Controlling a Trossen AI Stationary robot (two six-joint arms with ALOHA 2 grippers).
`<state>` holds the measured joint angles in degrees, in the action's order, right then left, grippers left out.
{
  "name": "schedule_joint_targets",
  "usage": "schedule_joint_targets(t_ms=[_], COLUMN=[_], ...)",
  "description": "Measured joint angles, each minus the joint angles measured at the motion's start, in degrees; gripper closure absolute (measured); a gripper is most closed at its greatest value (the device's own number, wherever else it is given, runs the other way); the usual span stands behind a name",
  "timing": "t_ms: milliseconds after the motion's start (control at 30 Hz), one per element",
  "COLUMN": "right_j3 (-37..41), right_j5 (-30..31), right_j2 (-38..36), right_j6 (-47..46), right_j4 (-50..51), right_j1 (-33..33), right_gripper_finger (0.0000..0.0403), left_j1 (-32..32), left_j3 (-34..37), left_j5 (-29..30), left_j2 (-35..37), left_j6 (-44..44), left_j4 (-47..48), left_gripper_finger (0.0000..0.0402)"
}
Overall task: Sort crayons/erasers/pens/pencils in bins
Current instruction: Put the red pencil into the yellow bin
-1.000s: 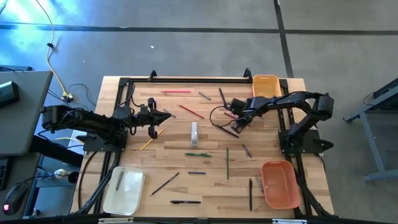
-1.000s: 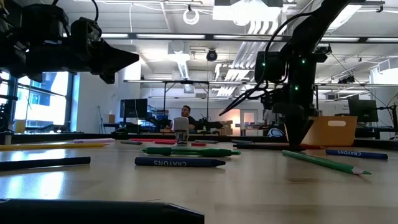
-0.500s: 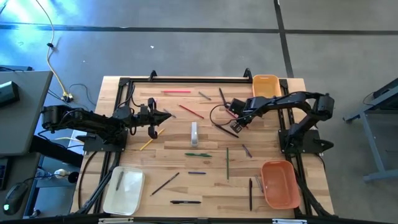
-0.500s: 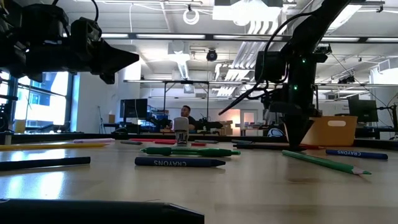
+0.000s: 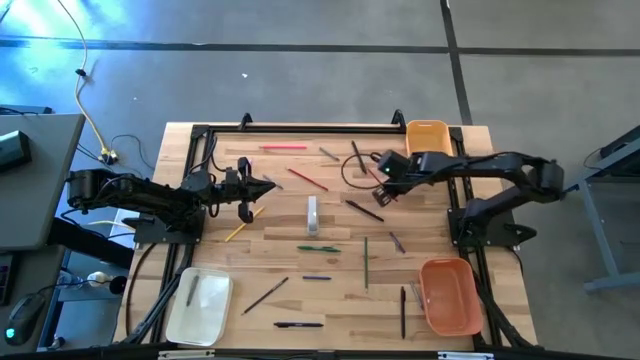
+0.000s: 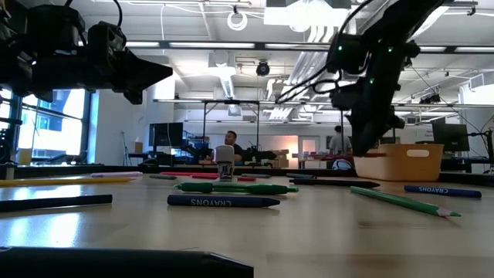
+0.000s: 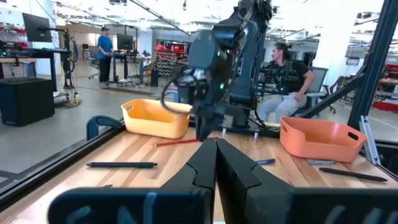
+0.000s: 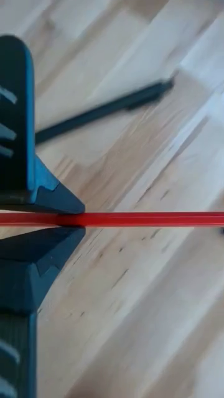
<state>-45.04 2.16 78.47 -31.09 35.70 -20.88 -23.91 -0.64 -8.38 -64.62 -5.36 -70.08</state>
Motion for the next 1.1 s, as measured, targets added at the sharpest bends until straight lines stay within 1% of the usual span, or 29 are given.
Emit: schedule_joint_targets(t_ms=[133,200,367,467,700,767,933,1100], right_j3=[-0.04,-0.06,-0.11,-0.13,-0.17,-0.17,-0.17,-0.17], right_j5=[1.56,3.28,9.27,13.68,21.45,22.7,22.83,21.13], right_j2=[-5.39,-8.19,-13.87,-15.46,-14.41,-13.57,-10.26,-6.44], right_j6=[-0.04,-0.01,0.0,0.43,5.63,7.94,12.45,14.67], right_j4=[0.13,0.56,3.81,6.33,7.32,6.75,6.32,6.32], right_j1=[-0.02,-0.45,-3.03,-6.02,-15.3,-18.18,-24.21,-27.6], right_gripper_finger=[0.0369,0.0368,0.0368,0.0368,0.0368,0.0368,0.0368,0.0368], left_j1=[-0.01,0.01,-0.01,-0.01,-0.01,-0.01,-0.01,-0.01], left_j3=[0.0,0.0,0.0,0.0,0.0,0.0,0.0,0.0], left_j5=[0.0,0.0,0.0,0.0,-0.02,-0.02,-0.02,-0.02], left_j2=[0.0,0.0,0.01,0.0,0.02,0.0,0.0,0.02], left_j6=[-0.01,-0.01,-0.01,-0.06,-0.71,-1.39,-1.53,-1.52], left_j4=[0.0,-0.02,0.0,0.0,0.0,0.0,0.14,0.37], left_gripper_finger=[0.0402,0.0401,0.0402,0.0402,0.0402,0.0402,0.0401,0.0401])
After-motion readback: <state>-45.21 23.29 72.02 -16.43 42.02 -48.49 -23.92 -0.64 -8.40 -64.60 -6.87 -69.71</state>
